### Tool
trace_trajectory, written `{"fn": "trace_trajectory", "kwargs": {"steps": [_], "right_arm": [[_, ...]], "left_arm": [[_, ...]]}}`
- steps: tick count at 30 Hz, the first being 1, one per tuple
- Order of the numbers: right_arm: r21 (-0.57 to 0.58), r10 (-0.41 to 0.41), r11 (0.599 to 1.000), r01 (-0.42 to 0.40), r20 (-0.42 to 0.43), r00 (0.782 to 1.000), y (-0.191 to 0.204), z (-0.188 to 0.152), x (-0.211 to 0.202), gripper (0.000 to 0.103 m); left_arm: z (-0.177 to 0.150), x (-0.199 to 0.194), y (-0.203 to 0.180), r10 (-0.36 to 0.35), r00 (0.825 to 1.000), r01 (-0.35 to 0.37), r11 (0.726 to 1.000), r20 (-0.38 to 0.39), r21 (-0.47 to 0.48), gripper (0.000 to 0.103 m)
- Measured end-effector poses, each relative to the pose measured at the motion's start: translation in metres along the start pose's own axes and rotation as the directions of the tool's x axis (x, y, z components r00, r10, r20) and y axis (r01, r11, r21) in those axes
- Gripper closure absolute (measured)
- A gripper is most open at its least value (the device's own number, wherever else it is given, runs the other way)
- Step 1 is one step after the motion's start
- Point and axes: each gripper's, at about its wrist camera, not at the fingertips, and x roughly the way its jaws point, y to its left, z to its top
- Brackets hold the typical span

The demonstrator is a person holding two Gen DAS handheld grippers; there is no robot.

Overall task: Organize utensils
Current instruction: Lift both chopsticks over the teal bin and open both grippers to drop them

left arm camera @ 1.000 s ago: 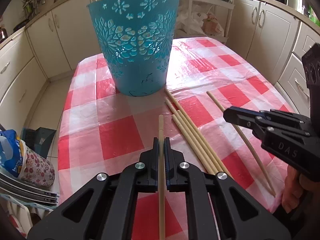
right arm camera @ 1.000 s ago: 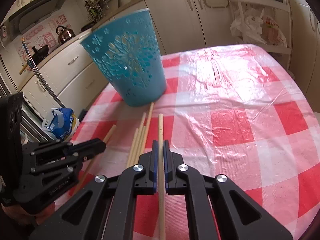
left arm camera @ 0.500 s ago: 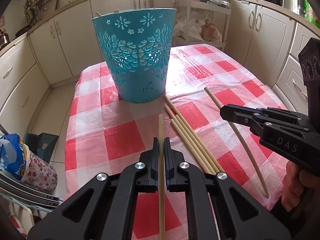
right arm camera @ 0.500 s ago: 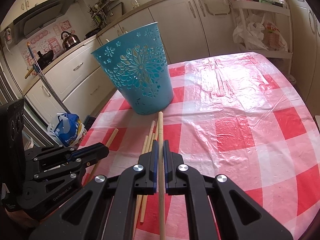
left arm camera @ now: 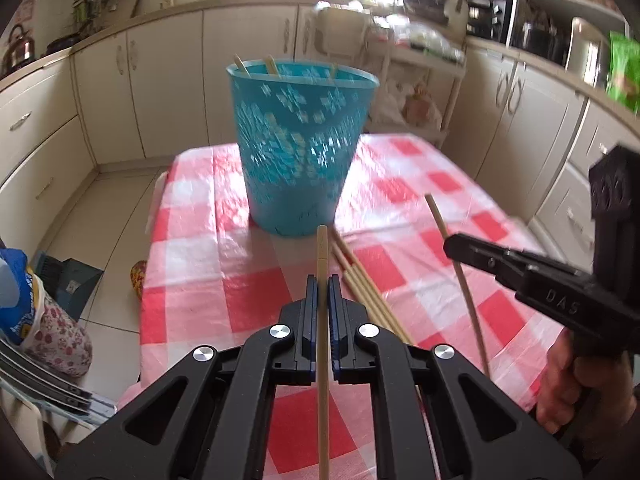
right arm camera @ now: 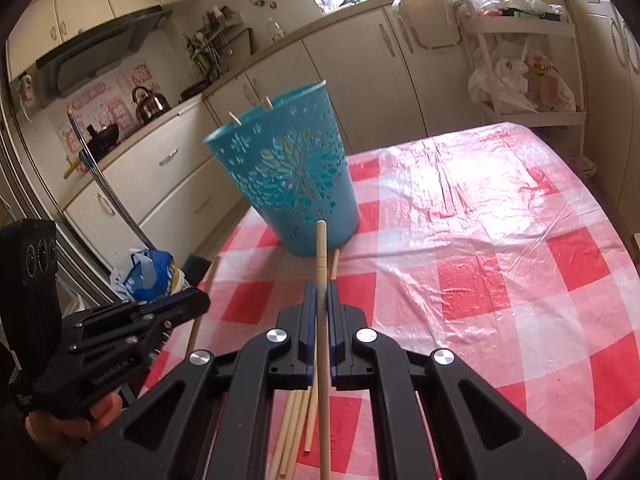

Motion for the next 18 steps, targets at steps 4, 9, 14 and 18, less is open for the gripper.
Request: {"fn": "trace_trajectory", "kwargs": {"steps": [4,9,14,18], "right_arm": [[0.008,0.009,1.0,-0.009,0.028,1.0,0.0,0.004,-0.005,0.097],[0.017,0.021,1.0,-0.022,0.056,0.998,0.002,0.008,-0.009,0.097],[0.024,0.024,0.999,-0.026,0.075,0.997,0.003,0.01,-0.011,0.097],[0.033,0.023,0.999,-0.026,0.087,0.996,0.003,0.012,-0.013,0.097]], "left_arm": [[0.008,-0.015,0.01,-0.019,0.999,0.021,0.999,0.049,-0.033,0.098],[0.015,-0.029,0.018,-0.034,0.995,0.039,0.997,0.093,-0.06,0.098],[0.021,-0.04,0.019,-0.039,0.991,0.05,0.996,0.131,-0.079,0.098],[0.025,-0.049,0.022,-0.045,0.985,0.061,0.994,0.167,-0.09,0.098]]}}
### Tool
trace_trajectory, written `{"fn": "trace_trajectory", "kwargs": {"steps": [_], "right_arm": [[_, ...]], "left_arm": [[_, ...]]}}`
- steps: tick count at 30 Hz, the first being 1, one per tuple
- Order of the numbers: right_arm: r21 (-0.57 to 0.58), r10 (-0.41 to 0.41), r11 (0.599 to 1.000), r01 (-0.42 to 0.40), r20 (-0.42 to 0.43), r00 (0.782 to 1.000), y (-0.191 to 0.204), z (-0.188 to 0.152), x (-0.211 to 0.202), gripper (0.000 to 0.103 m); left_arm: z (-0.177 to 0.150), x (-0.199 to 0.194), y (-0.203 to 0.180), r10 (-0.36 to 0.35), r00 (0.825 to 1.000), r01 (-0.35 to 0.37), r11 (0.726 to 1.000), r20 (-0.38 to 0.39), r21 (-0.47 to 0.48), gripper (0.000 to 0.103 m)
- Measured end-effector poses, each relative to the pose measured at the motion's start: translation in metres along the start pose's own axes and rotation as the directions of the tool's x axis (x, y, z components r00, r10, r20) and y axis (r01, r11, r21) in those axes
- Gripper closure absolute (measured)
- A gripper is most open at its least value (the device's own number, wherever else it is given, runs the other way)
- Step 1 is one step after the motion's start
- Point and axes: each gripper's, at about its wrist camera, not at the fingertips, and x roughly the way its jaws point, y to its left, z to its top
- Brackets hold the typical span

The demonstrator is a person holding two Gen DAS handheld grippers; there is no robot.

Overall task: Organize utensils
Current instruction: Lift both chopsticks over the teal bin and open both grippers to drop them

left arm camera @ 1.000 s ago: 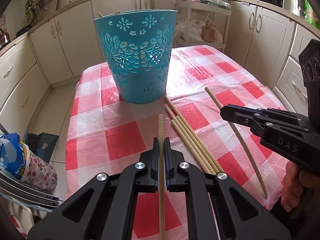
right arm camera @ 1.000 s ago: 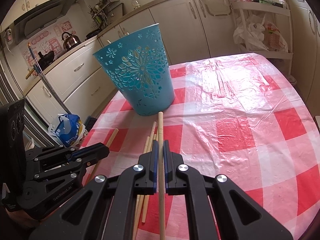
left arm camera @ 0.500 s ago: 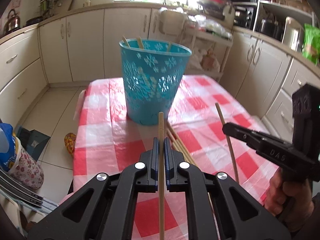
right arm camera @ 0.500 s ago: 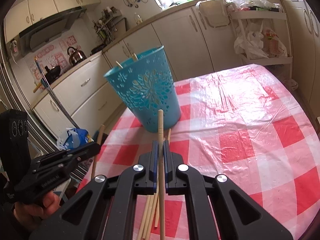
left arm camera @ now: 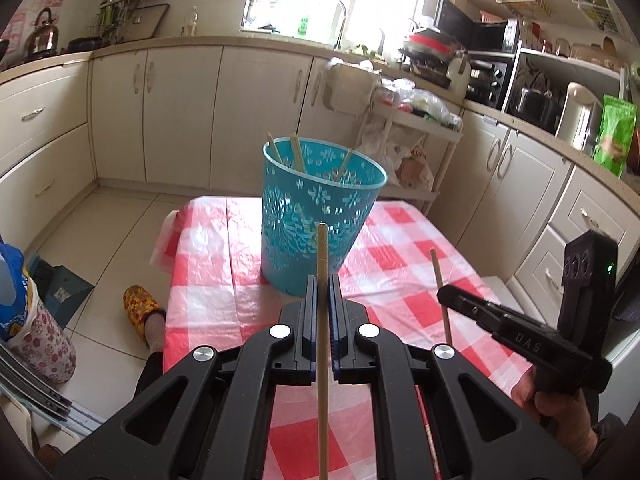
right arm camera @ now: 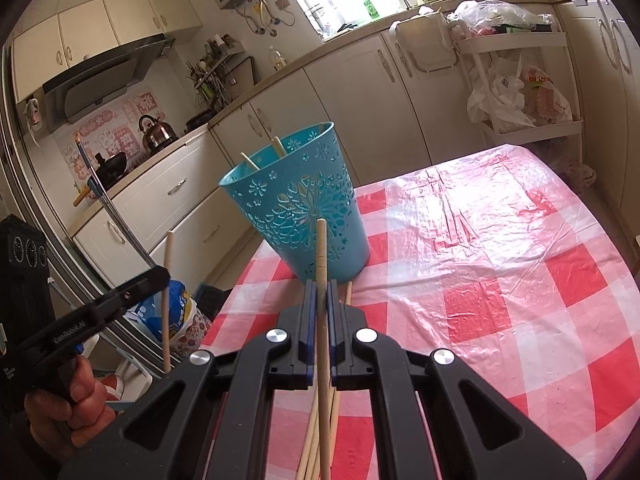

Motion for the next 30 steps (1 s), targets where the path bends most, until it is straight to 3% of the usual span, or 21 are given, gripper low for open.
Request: {"fn": "trace_trajectory", "kwargs": {"steps": [7,10,17,23,30], "right_arm": [[0.012,0.008,1.0,-0.009,0.092,0.996,0.007,0.013,-0.013,0.097],[0.007,0.024,1.0,-0.026,0.158,0.987,0.017,0.027,-0.022,0.097],[0.018,0.057,0.998,-0.062,0.217,0.975,0.028,0.076,-0.015,0.097],[0.031,0.066,0.996,-0.08,0.313,0.947,0.043,0.132,-0.001,0.097],[0.044,0.021,0.998,-0.042,0.403,0.915,0.055,0.186,0.031,0.097]], "left_arm": [[0.024,-0.017,0.004,-0.008,0.997,0.009,1.0,0.079,-0.012,0.098],[0.039,-0.023,0.005,-0.012,0.993,0.013,1.0,0.117,-0.01,0.098],[0.077,-0.025,0.003,-0.033,0.982,0.034,0.999,0.188,0.002,0.098],[0.12,-0.018,0.008,-0.032,0.961,0.038,0.999,0.274,-0.018,0.098],[0.167,0.003,0.012,-0.013,0.93,0.039,0.997,0.368,-0.062,0.098]]}}
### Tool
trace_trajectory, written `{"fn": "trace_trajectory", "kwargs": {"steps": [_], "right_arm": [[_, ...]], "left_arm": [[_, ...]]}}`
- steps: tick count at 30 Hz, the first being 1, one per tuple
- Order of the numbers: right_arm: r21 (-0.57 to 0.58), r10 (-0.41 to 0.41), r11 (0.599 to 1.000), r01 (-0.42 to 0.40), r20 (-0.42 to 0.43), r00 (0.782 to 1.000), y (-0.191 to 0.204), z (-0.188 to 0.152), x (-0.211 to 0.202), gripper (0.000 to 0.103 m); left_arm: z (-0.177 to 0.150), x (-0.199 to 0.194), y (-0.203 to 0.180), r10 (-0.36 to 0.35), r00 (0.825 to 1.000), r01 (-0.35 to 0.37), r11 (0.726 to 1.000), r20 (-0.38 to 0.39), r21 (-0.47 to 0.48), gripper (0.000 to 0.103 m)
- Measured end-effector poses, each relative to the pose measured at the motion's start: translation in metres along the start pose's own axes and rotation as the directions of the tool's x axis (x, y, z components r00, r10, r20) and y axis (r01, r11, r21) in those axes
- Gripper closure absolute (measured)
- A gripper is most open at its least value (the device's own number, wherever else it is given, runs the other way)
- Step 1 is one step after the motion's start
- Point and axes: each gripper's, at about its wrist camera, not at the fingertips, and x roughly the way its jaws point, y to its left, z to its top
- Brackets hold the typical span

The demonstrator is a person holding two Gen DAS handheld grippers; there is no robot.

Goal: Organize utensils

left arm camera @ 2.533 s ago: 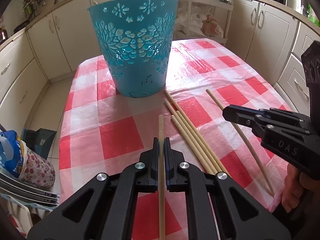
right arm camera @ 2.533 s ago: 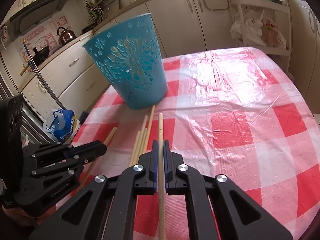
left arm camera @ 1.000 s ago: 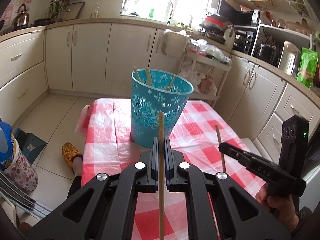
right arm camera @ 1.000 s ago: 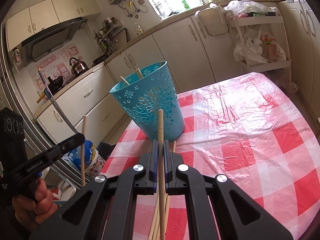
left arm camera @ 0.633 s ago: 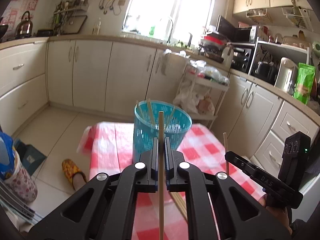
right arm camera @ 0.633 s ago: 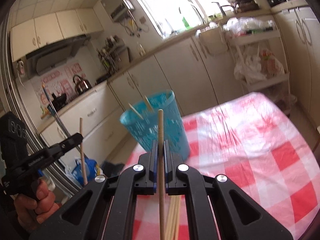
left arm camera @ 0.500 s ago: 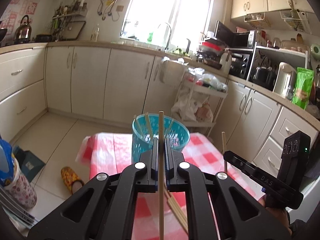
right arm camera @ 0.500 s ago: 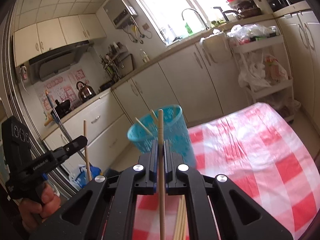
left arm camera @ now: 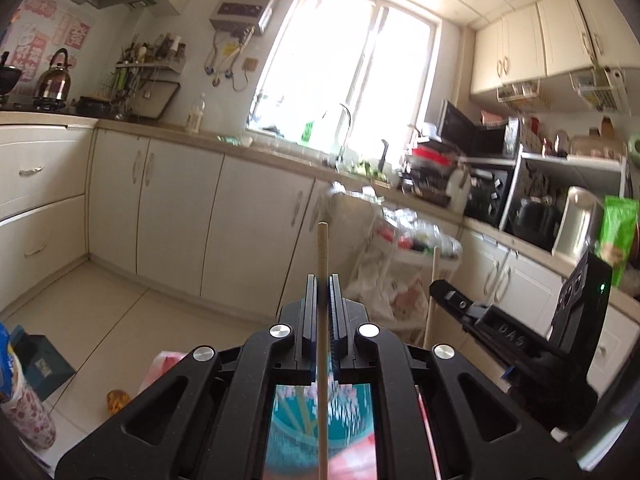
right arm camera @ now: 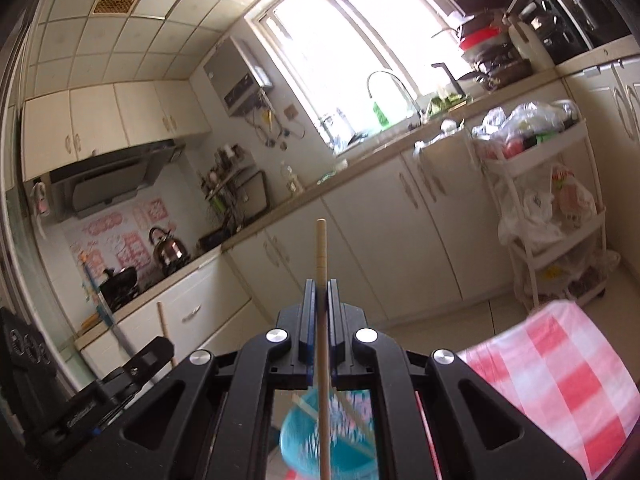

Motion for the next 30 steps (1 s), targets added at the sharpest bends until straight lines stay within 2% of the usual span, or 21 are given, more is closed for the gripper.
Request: {"fn": "trace_trajectory", "kwargs": {"steps": [5,9,13,18,20,26,30], "right_arm": [[-0.031,-0.052,0.998,0.052,0.001,0.999,-0.001,-0.002,0.032,0.097],[-0.052,-0.087,0.995,0.086,-0.025,0.996,-0.005,-0.011,0.049,0.097],[-0.074,-0.119,0.991,0.114,-0.06,0.991,-0.008,-0.021,0.061,0.097],[-0.108,-0.147,0.985,0.133,-0.137,0.98,-0.011,-0.039,0.07,0.096],[-0.115,-0.156,0.984,0.139,-0.156,0.975,-0.012,-0.048,0.068,0.09],[-0.094,-0.155,0.986,0.139,-0.187,0.97,-0.021,-0.061,0.042,0.089],[-0.085,-0.149,0.987,0.136,-0.178,0.973,-0.023,-0.064,0.002,0.089]], "left_arm": [[0.01,0.033,0.004,0.035,0.997,-0.034,0.999,0.065,-0.028,0.098],[0.002,0.058,0.011,0.07,0.994,-0.066,0.996,0.088,-0.054,0.098],[-0.014,0.08,0.018,0.099,0.993,-0.095,0.993,0.062,-0.063,0.098],[-0.037,0.094,0.026,0.125,0.992,-0.126,0.991,-0.018,-0.04,0.098],[-0.046,0.095,0.029,0.138,0.989,-0.14,0.99,-0.056,-0.03,0.098],[-0.065,0.072,0.035,0.153,0.982,-0.157,0.987,-0.111,-0.025,0.096],[-0.072,0.043,0.037,0.164,0.979,-0.168,0.985,-0.122,-0.026,0.086]]}}
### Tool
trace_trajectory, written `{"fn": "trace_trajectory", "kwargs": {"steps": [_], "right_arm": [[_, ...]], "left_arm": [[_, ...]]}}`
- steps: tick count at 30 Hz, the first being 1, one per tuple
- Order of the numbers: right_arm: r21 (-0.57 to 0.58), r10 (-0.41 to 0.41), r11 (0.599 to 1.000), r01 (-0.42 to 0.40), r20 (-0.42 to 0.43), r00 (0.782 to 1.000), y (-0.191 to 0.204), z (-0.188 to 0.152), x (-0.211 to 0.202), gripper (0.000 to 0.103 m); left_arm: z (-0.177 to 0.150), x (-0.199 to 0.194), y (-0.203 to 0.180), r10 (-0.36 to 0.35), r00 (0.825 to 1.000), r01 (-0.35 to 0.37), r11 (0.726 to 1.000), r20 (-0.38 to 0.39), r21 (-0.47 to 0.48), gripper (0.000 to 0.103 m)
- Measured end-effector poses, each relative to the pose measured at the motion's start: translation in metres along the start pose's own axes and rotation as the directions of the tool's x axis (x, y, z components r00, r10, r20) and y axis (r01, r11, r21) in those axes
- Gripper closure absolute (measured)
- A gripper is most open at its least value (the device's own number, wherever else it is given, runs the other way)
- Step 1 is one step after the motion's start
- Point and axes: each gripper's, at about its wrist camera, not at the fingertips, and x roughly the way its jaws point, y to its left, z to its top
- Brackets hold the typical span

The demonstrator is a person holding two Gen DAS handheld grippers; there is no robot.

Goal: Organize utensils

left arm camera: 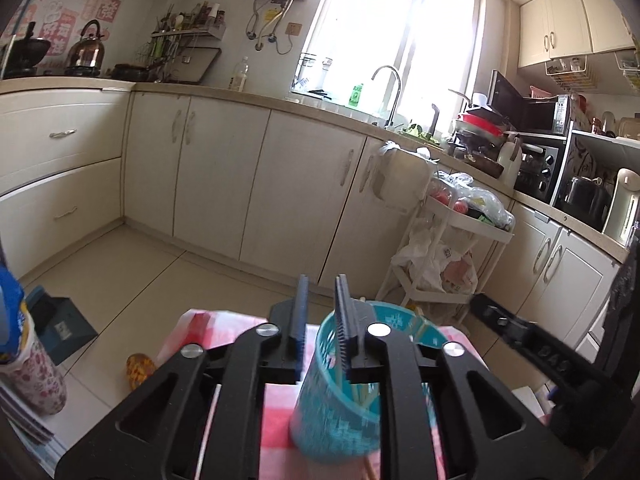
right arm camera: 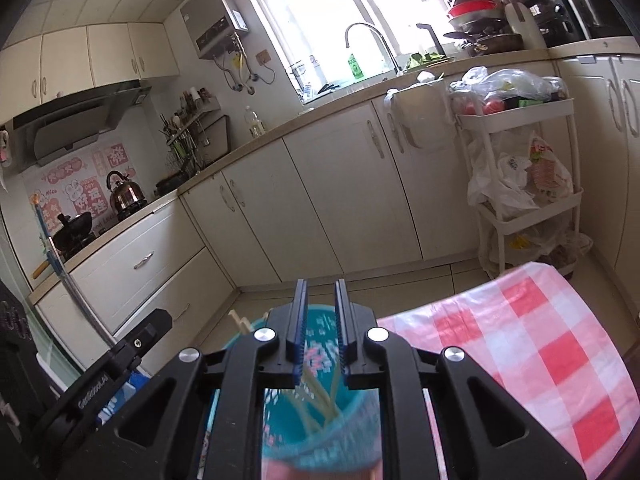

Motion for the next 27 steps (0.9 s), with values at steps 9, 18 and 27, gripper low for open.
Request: {"fn": "trace_trajectory", "kwargs": {"steps": [9,18,27], "right_arm": [[-0.024,-0.024,0.999,0.023,-0.033,0.999,-0.012,-0.045,-0.077,0.084],[-0.111,-0.067,0.992,0.055,-0.105,0.992,-0.009,-0.097,-0.107,0.075],[-0.111,-0.077,0.992,0.062,-0.136,0.988,-0.011,-0.115,-0.118,0.075]], "left_arm": [[-0.033,-0.062,0.0,0.046,0.999,-0.044,0.998,-0.03,0.049,0.058],[-0.067,-0.104,-0.015,0.097,0.992,-0.087,0.989,-0.077,0.115,0.042],[-0.077,-0.131,-0.024,0.108,0.99,-0.095,0.986,-0.092,0.14,0.034]]}}
